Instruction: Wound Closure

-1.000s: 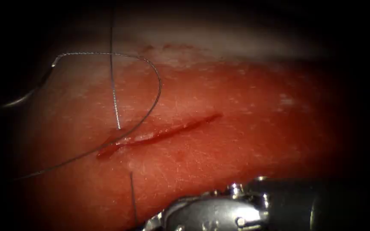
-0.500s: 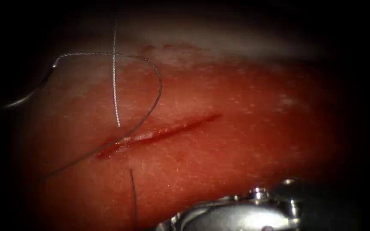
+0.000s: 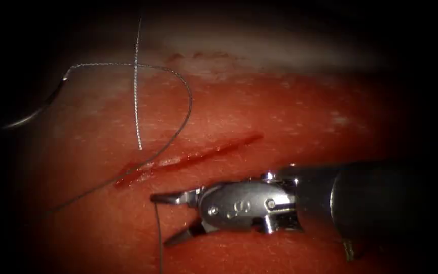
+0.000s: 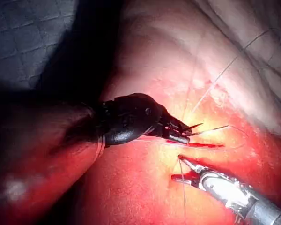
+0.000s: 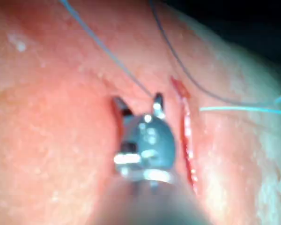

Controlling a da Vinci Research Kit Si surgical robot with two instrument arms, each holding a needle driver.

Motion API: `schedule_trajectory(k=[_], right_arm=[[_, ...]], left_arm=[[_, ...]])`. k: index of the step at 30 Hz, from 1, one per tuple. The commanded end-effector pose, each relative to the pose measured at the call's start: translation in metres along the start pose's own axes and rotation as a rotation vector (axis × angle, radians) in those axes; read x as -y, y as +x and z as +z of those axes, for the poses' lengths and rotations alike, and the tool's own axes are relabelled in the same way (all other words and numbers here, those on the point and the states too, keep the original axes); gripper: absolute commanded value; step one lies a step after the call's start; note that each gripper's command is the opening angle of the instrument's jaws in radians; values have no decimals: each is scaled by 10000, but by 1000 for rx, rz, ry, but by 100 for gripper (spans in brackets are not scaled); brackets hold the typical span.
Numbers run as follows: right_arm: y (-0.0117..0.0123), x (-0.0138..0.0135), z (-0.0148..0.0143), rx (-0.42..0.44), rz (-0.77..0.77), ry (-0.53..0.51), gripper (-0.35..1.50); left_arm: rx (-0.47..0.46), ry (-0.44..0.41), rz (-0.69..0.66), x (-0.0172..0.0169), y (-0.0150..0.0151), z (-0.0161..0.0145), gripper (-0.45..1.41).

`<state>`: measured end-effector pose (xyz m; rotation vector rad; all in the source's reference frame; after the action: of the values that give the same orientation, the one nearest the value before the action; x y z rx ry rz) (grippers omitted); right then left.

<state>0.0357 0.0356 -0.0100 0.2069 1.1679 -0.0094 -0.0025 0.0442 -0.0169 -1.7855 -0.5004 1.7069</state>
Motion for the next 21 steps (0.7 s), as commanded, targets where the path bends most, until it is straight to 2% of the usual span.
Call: schedule_trajectory(k=[1,3,5,6,12,16,18,20,21], right_arm=[[-5,1,12,0,7,-1,113],[-6,0,12,1,19,-1,100],[-6,1,11,-1,30,7,4],[-6,2,9,-2,30,8,-35],[7,-1,-2,37,36,31,-35],[31,5,-19,41,47,60,-35],[41,13,-28,39,47,105,-35],[53,24,-39,27,44,193,-35],[70,41,-52,33,34,268,-35]], left_arm=[[0,-1,-4,-1,-10,4,-35],[0,-1,-4,-1,-10,4,-35],[0,-1,-4,-1,-10,4,-35],[0,-1,-4,-1,-10,4,-35],[0,-2,-5,-1,-9,3,-35],[0,-2,-5,-1,-9,2,-35],[0,-2,-5,-1,-9,2,-35],[0,0,-5,-1,-9,2,-35],[0,0,-5,-1,-9,2,-35]])
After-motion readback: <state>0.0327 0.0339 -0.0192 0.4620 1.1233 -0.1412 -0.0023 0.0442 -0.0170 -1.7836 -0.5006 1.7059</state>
